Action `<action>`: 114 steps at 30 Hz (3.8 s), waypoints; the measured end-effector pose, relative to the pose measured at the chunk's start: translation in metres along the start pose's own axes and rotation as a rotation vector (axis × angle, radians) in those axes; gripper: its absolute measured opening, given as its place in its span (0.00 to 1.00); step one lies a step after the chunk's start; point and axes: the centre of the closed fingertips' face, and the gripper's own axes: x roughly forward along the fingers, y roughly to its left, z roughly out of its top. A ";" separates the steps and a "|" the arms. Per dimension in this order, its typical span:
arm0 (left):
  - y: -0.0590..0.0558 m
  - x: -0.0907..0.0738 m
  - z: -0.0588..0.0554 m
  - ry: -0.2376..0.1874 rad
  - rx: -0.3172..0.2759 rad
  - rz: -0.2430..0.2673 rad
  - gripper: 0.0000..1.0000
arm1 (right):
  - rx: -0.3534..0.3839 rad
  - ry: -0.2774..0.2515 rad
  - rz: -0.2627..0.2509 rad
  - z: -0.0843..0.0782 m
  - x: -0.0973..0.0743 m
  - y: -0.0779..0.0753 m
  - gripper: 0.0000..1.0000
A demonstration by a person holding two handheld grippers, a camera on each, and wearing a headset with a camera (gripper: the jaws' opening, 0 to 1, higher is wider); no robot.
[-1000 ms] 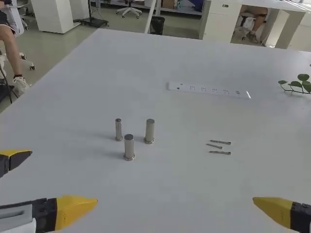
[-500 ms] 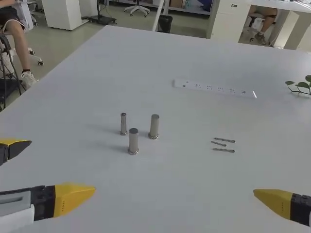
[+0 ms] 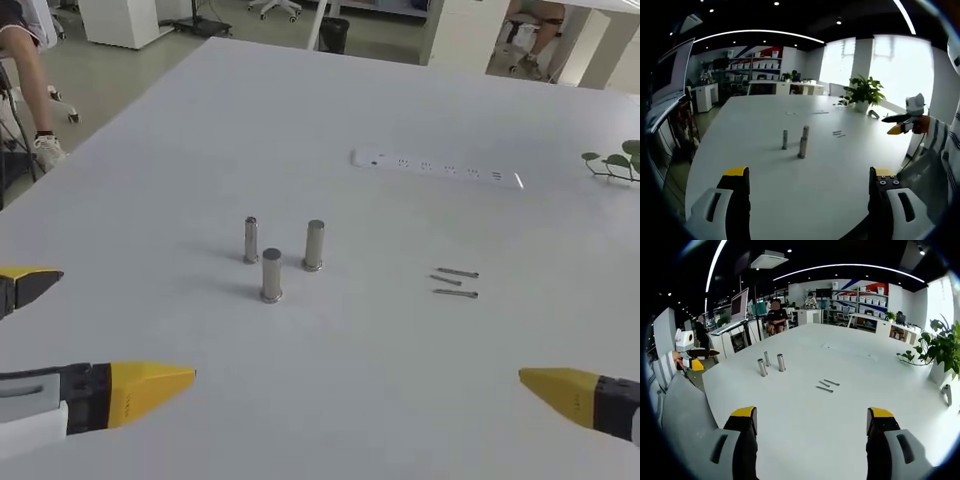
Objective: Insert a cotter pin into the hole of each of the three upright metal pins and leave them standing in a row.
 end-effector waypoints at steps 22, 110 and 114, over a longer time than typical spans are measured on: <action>0.002 0.023 0.014 0.023 0.067 -0.059 0.93 | 0.023 0.012 -0.023 -0.007 -0.006 -0.006 0.88; 0.004 0.196 -0.010 0.196 0.162 -0.193 0.17 | 0.067 0.067 -0.005 -0.028 0.001 -0.011 0.84; 0.006 0.197 -0.010 0.194 0.167 -0.188 0.12 | 0.065 0.067 -0.001 -0.028 0.001 -0.010 0.84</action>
